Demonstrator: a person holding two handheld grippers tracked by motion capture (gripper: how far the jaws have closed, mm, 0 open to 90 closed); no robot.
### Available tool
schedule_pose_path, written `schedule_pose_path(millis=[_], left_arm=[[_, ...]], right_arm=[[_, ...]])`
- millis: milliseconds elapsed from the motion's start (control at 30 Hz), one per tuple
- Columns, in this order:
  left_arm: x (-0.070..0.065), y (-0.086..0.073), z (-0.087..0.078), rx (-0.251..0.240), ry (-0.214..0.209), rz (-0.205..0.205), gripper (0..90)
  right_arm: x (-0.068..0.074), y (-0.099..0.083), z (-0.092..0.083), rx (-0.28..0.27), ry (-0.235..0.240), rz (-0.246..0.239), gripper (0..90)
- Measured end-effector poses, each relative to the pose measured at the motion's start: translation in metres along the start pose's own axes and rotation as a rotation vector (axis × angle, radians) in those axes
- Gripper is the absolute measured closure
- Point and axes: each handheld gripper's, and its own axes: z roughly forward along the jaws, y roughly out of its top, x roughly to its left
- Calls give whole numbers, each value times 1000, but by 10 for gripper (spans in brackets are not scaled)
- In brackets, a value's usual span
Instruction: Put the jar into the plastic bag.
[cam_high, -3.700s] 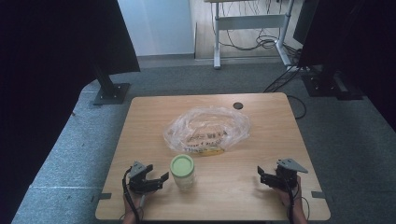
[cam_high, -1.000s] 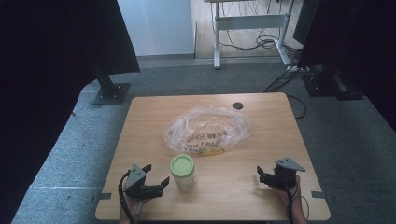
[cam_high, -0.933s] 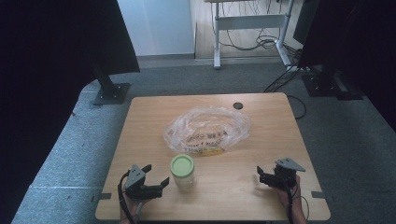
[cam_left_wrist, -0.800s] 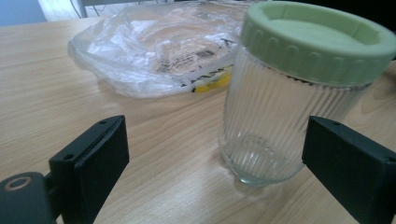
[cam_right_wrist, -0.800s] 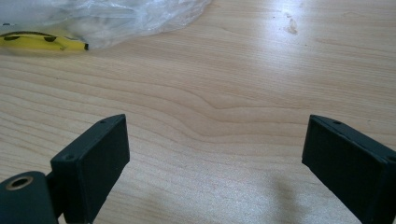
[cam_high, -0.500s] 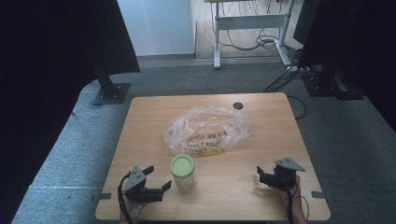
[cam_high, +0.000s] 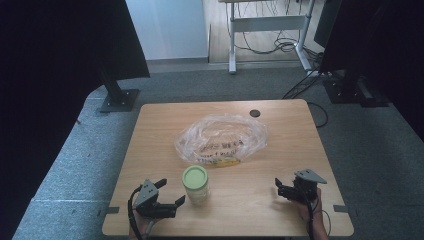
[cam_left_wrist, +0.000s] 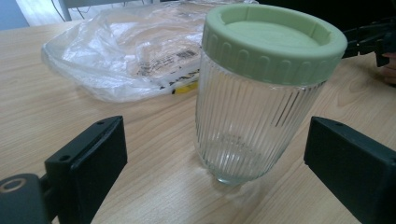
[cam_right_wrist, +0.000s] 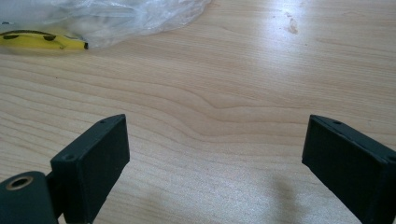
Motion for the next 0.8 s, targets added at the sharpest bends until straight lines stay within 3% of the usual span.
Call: schedule_pose_path(millis=[800], left_arm=[[-18,0,17,36,-38,35,62]], right_arm=[[1,0,1,13,-6,-8,71]])
